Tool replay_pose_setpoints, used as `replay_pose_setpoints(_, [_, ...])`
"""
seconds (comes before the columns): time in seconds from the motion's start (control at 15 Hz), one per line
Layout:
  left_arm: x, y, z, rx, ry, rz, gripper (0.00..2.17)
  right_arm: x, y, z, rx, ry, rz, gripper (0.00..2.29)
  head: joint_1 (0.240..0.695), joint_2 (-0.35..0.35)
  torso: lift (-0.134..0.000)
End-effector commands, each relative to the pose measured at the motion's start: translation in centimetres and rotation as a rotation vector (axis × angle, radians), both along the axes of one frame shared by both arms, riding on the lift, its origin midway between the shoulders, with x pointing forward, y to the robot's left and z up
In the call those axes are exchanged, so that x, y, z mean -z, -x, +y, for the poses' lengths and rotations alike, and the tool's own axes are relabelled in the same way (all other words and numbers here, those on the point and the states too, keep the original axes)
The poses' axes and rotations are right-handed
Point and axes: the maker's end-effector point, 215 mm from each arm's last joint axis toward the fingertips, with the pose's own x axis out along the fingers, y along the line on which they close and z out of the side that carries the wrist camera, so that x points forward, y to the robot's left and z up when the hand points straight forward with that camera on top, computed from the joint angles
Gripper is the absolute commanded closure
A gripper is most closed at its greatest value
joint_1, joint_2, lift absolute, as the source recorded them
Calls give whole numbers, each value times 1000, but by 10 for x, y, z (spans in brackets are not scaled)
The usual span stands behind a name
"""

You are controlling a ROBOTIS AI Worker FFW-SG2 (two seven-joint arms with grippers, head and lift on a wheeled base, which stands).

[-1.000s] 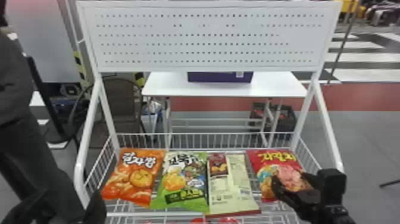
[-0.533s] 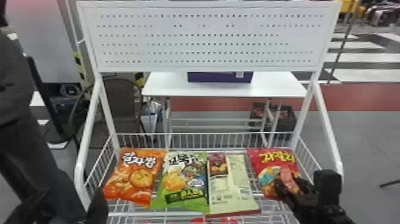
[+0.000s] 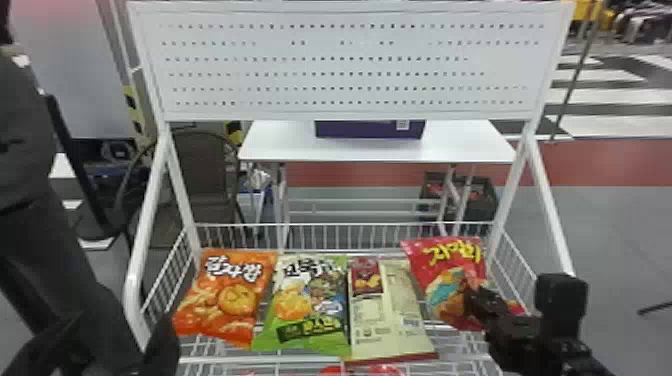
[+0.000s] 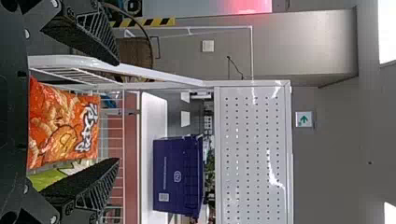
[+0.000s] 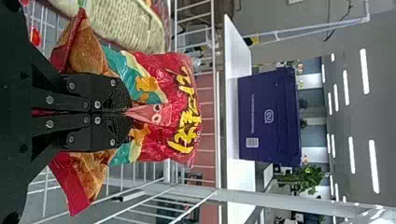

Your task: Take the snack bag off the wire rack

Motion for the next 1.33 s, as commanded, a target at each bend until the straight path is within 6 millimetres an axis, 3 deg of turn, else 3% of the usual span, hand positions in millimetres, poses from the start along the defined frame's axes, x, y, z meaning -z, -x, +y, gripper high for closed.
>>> replay_pose_setpoints(0.0, [0, -1, 0, 0, 3, -1, 164, -41, 17, 7, -9, -23, -58, 2017, 499, 0, 0])
replay_pose_setpoints(0.2, [-2, -4, 0, 6, 7, -7, 164, -80, 48, -1, -9, -20, -116, 2017, 499, 0, 0])
replay_pose_setpoints(0.67, [-1, -7, 10, -5, 9, -6, 164, -124, 128, -32, 26, -72, -246, 2017, 499, 0, 0])
replay_pose_setpoints(1.07, [-1, -10, 28, -34, 20, -11, 164, -129, 152, -55, 47, -25, -238, 2017, 499, 0, 0])
replay_pose_setpoints(1.27, [1, -11, 32, -38, 20, -9, 164, -126, 158, -48, 39, -20, -240, 2017, 499, 0, 0])
